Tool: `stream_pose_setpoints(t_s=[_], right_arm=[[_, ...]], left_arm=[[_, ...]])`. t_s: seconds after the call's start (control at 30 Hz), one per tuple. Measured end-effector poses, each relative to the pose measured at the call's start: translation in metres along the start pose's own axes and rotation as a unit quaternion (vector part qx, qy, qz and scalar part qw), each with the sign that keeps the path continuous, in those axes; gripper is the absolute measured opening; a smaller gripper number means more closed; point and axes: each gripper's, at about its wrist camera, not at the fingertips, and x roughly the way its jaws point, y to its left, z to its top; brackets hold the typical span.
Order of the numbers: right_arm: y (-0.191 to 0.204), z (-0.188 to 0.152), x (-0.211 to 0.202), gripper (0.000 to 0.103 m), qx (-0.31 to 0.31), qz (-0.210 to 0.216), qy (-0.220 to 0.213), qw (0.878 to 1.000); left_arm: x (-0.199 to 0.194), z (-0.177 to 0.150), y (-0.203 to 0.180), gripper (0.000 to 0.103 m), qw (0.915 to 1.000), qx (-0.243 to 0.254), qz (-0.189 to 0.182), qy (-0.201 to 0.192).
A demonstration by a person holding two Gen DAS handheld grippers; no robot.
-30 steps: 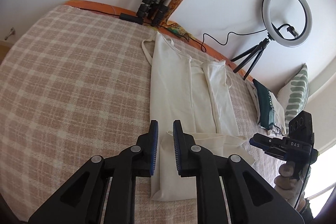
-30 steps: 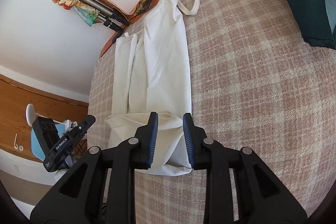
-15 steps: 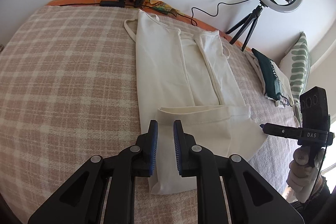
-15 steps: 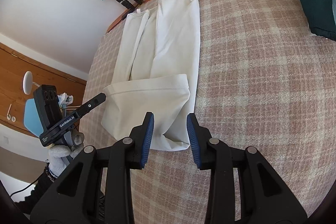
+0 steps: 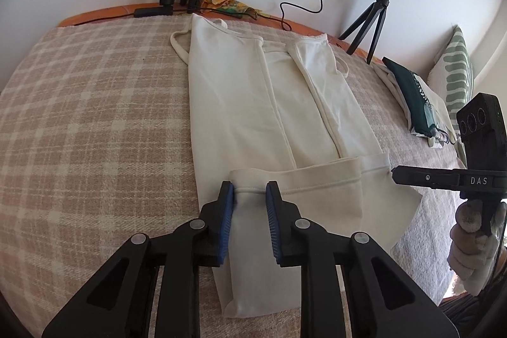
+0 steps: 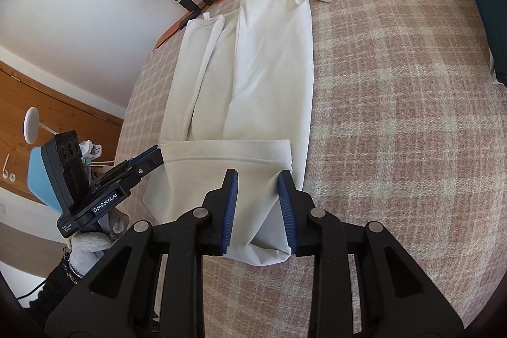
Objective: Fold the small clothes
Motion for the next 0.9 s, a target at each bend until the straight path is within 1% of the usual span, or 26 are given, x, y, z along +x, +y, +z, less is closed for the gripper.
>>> stream_pose_setpoints(t_s=[0.07, 0.1, 0.23, 0.33, 0.4, 0.43, 0.47, 0.5, 0.57, 0.63, 0.67, 0.7, 0.77, 0.87, 0.9], right_arm=[[0.005, 0.000, 0.001, 0.012, -0.011, -0.008, -0.001, 1.000], [0.007, 0.000, 0.002, 0.009, -0.015, -0.011, -0.003, 1.000], [0.016, -0.001, -0.001, 0.005, -0.037, -0.030, -0.016, 0.999], [0.021, -0.001, -0.010, 0.005, -0.048, -0.042, -0.038, 0.997], [0.021, 0.001, -0.014, 0.005, -0.052, -0.065, -0.049, 0.995], [0.017, 0.001, -0.016, 0.005, -0.048, -0.083, -0.050, 0.994], [0.013, 0.001, -0.016, 0.005, -0.038, -0.090, -0.048, 0.994], [0.006, 0.001, -0.018, 0.005, -0.024, -0.072, -0.042, 0.996], [-0.004, 0.000, -0.022, 0.005, -0.005, -0.023, -0.028, 0.999], [-0.006, -0.005, -0.030, 0.008, -0.009, 0.014, -0.020, 1.000], [-0.006, -0.008, -0.033, 0.017, -0.016, 0.027, -0.016, 0.999], [-0.006, -0.011, -0.036, 0.032, -0.020, 0.036, -0.012, 0.999], [-0.005, -0.016, -0.036, 0.048, -0.022, 0.053, -0.009, 0.998], [-0.006, -0.022, -0.030, 0.048, -0.019, 0.065, -0.004, 0.998], [-0.006, -0.023, -0.026, 0.041, -0.020, 0.062, 0.005, 0.998]], left_arm=[[-0.001, 0.000, 0.000, 0.005, 1.0000, 0.003, -0.001, -0.007], [-0.002, 0.000, 0.001, 0.005, 0.9999, 0.002, 0.000, -0.010], [-0.009, 0.002, 0.003, 0.004, 0.9997, -0.002, 0.006, -0.025], [-0.018, 0.003, 0.004, 0.003, 0.9985, 0.001, 0.028, -0.047], [-0.019, 0.004, 0.006, 0.003, 0.9979, 0.008, 0.036, -0.053], [-0.017, 0.004, 0.008, 0.003, 0.9979, 0.007, 0.037, -0.053], [-0.016, 0.004, 0.010, 0.004, 0.9981, 0.002, 0.036, -0.050], [-0.014, 0.004, 0.012, 0.004, 0.9984, -0.006, 0.035, -0.043], [-0.014, 0.006, 0.014, 0.005, 0.9983, -0.012, 0.043, -0.037], [-0.021, 0.008, 0.013, 0.005, 0.9977, -0.008, 0.045, -0.050], [-0.025, 0.008, 0.011, 0.006, 0.9973, -0.005, 0.046, -0.056], [-0.029, 0.009, 0.011, 0.006, 0.9973, -0.005, 0.041, -0.061], [-0.033, 0.010, 0.008, 0.006, 0.9977, 0.001, 0.024, -0.064], [-0.032, 0.008, -0.001, 0.006, 0.9978, 0.018, 0.020, -0.061], [-0.030, 0.007, -0.004, 0.006, 0.9980, 0.021, 0.018, -0.056]])
